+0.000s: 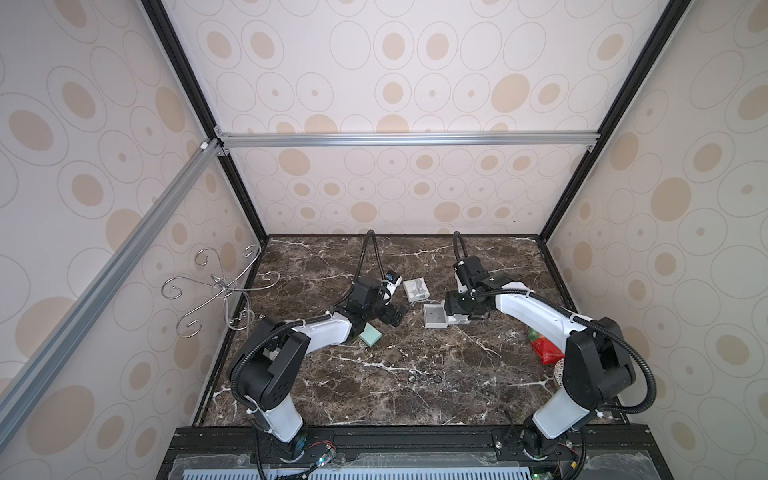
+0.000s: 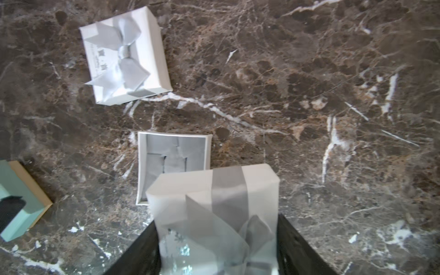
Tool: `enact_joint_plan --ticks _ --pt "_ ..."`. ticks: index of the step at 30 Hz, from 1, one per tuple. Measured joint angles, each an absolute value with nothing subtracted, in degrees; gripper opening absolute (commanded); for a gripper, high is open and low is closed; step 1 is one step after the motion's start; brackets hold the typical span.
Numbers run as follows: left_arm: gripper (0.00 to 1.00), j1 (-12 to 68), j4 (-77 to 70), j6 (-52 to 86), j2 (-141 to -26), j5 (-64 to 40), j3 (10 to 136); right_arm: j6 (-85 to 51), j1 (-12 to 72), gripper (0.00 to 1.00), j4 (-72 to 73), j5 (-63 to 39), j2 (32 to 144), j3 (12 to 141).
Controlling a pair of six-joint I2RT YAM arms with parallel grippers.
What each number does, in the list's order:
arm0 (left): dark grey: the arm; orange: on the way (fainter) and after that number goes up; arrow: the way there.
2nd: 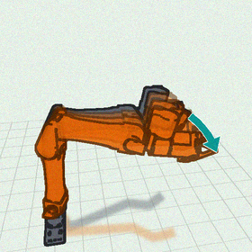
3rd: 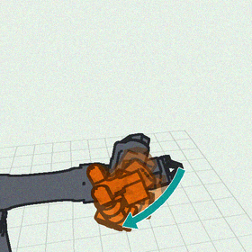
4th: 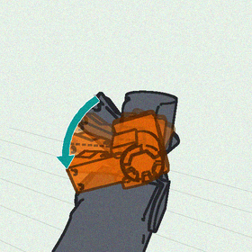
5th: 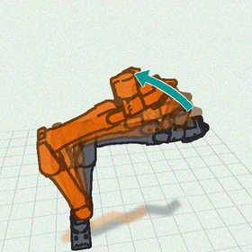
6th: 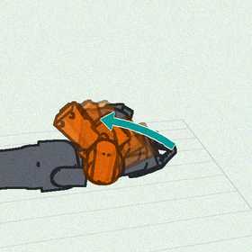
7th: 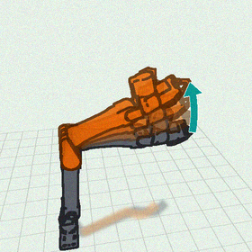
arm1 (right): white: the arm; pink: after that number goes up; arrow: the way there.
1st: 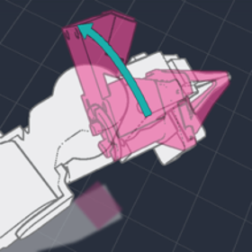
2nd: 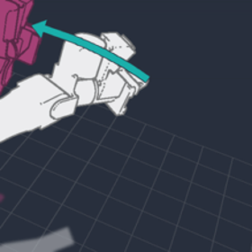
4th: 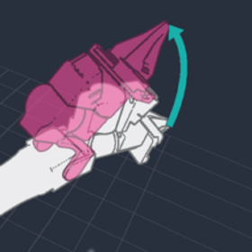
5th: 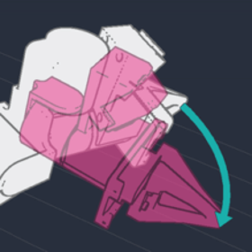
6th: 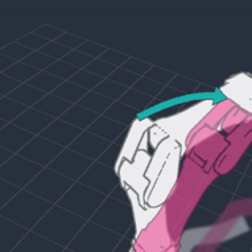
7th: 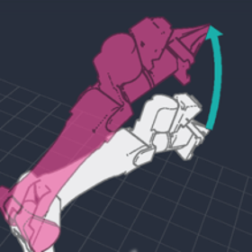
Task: Take the rings out of the lift-off lid box
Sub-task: Close the lid on the jewelry box.
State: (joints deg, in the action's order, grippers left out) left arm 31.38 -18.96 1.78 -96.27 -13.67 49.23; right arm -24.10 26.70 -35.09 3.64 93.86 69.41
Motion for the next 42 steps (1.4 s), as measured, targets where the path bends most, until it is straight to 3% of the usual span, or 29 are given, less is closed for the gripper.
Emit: enact_joint_plan --ticks 42 --pt "1.0 31.2 -22.1 2.4 -96.3 -15.6 47.1 -30.7 31.5 0.71 -31.7 4.9 105.3 76.0"
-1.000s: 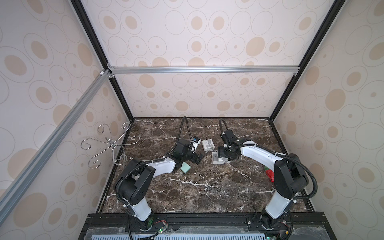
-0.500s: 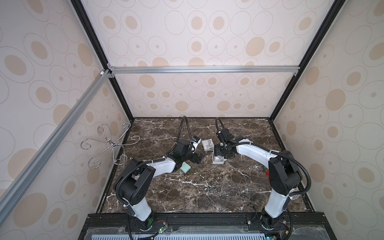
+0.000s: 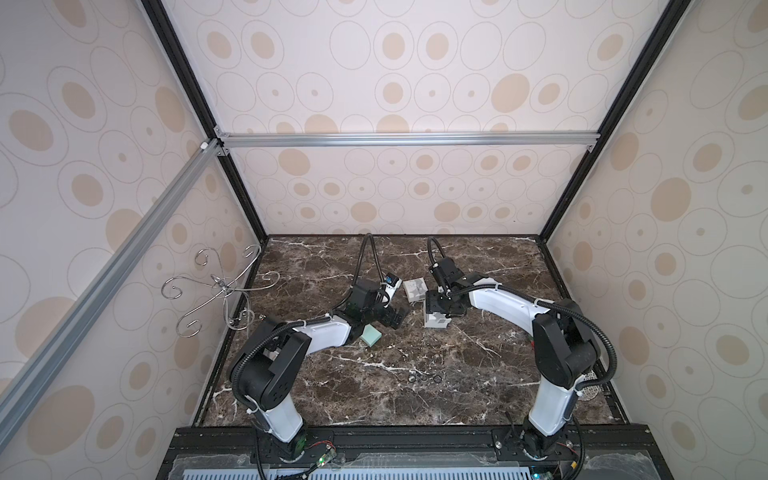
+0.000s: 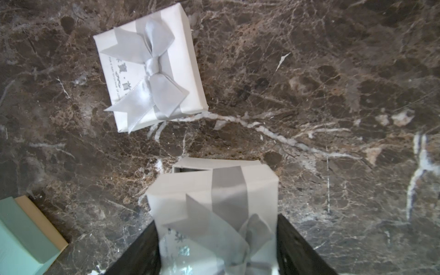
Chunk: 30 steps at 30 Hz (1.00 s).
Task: Take the rings out of the lift-off lid box
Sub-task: Close the lid on the jewelry box.
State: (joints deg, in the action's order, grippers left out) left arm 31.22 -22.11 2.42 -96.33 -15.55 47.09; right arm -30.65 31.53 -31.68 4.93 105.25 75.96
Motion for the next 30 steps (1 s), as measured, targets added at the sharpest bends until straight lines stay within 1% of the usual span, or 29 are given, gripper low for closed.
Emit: enact_joint_plan --ticks 20,30 --pt "1.0 31.1 -22.3 2.5 -96.3 -15.6 46.6 -30.6 31.9 0.76 -31.8 5.0 105.9 76.5" --pt "1.0 30.9 -22.3 2.8 -96.3 -15.8 46.5 -30.6 31.9 0.76 -32.4 5.6 105.9 76.5"
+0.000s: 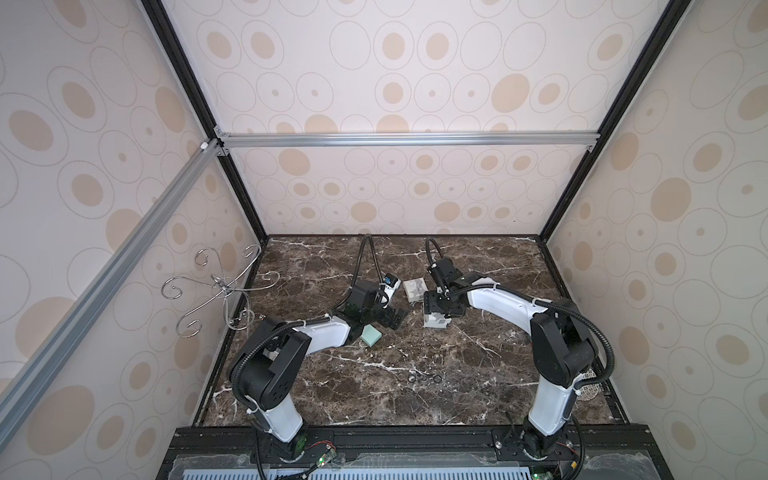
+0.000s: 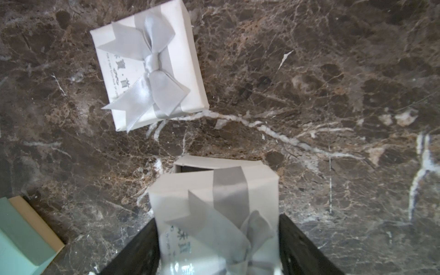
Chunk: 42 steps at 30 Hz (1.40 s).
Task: Take the rings out of the lift-off lid box
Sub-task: Close the lid on the jewelry box.
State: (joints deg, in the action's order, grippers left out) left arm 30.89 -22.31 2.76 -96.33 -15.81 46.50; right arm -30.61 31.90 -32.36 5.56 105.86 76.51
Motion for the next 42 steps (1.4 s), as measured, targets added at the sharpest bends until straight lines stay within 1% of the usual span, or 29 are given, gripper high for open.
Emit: enact_joint_plan --ticks 25,29,34,42 --pt "1.0 30.9 -23.8 3.3 -97.8 -16.7 46.4 -33.0 32.8 0.76 -36.3 8.5 108.3 80.8" --pt "1.0 30.9 -24.0 3.3 -97.8 -16.7 46.4 -33.2 32.9 0.77 -36.7 8.4 109.0 80.8" --pt "1.0 30.9 -24.2 3.3 -98.1 -16.7 46.4 -33.2 33.1 0.81 -36.9 8.4 109.6 81.4" --pt "1.0 30.9 -24.4 3.3 -98.2 -16.7 46.4 -33.2 33.3 0.85 -36.9 8.4 109.6 81.7"
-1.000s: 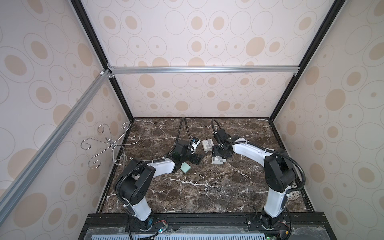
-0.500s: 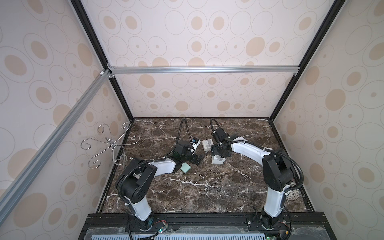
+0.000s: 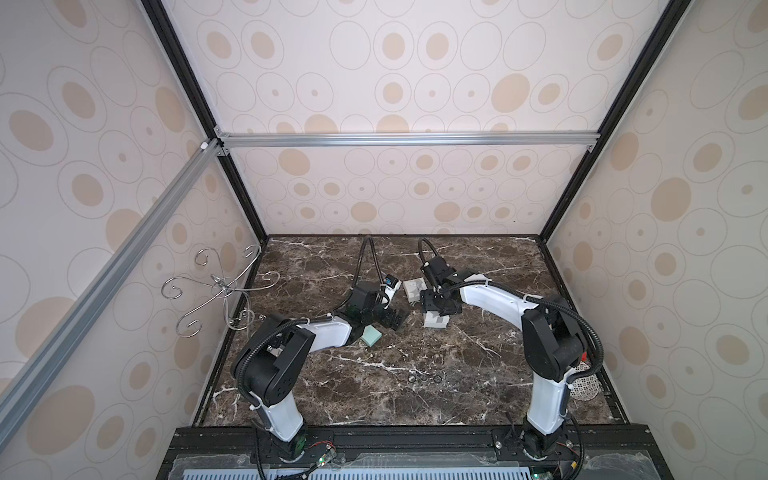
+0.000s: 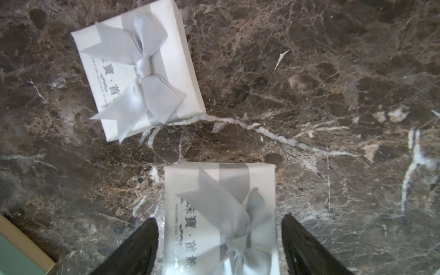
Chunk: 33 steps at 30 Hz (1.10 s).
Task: Take the rings out of the lift-off lid box
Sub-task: Close the lid on the jewelry box.
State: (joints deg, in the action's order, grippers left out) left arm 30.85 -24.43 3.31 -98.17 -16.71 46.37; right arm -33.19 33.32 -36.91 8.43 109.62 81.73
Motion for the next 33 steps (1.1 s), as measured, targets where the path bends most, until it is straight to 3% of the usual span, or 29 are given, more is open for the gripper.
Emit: enact_joint_plan --ticks 4,6,19,33 --pt "1.0 30.9 -24.5 3.3 -98.2 -16.7 46.4 -32.9 33.4 0.9 -36.9 8.4 109.6 81.8" --pt "1.0 30.9 -24.5 3.3 -98.2 -16.7 46.4 -32.8 33.4 1.0 -36.9 8.5 109.6 81.8" --pt "1.0 30.9 -23.2 3.3 -98.2 -16.5 46.9 -29.7 31.8 1.0 -33.9 10.6 96.0 73.5" --pt "1.0 31.7 -20.2 3.3 -98.8 -15.9 49.2 -26.5 28.6 1.0 -29.7 7.0 99.9 70.0"
